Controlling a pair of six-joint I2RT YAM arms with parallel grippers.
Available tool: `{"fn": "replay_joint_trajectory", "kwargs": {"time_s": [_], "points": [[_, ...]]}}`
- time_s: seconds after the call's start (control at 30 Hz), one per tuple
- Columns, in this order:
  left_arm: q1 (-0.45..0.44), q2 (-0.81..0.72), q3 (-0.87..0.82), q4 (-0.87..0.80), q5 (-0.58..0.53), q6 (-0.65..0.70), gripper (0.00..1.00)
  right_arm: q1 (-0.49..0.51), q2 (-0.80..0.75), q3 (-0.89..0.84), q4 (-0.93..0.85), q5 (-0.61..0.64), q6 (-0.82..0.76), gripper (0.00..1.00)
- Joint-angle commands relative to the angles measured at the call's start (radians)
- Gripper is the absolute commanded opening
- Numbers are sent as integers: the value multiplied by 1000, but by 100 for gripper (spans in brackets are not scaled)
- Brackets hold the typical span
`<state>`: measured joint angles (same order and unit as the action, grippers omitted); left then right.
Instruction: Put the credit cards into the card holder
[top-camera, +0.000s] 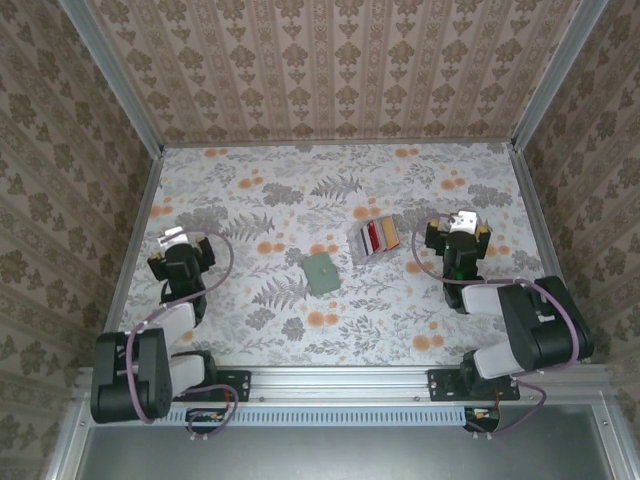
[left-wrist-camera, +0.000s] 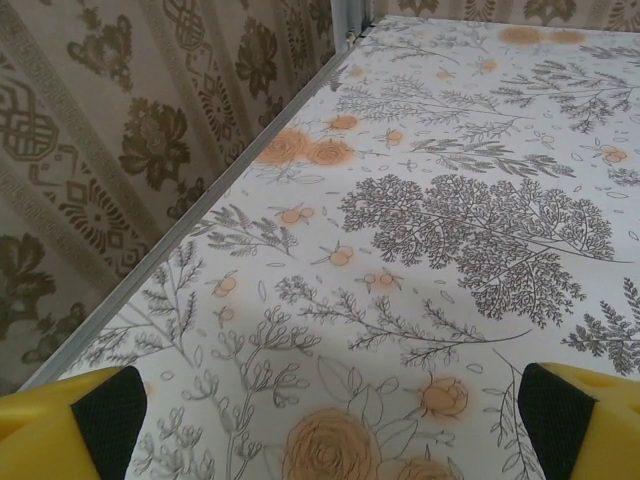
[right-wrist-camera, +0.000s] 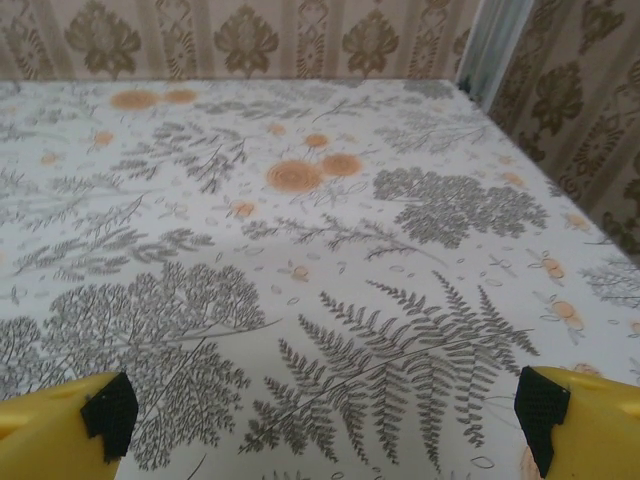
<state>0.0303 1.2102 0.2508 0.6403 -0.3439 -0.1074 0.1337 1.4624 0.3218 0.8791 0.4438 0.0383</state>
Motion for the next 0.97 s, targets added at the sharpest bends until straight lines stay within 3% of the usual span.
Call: {"fn": "replay_joint_trajectory", "kwargs": {"time_s": [0.0, 0.13, 0.2, 0.3, 0.93], "points": [[19, 61, 56, 98, 131, 31, 100, -23, 1, 37, 22, -72, -4, 100], [-10, 221, 37, 323, 215, 57, 100, -51, 78, 40, 92, -164, -14, 100], [-35, 346, 37, 472, 221, 110, 100, -58, 63, 54, 32, -175, 1, 100], [-48, 314, 148, 210, 237, 120, 100, -62, 65, 59, 25, -178, 4, 100], [-70, 323, 145, 226, 241, 150, 100, -63, 68, 59, 30, -180, 3, 100]]}}
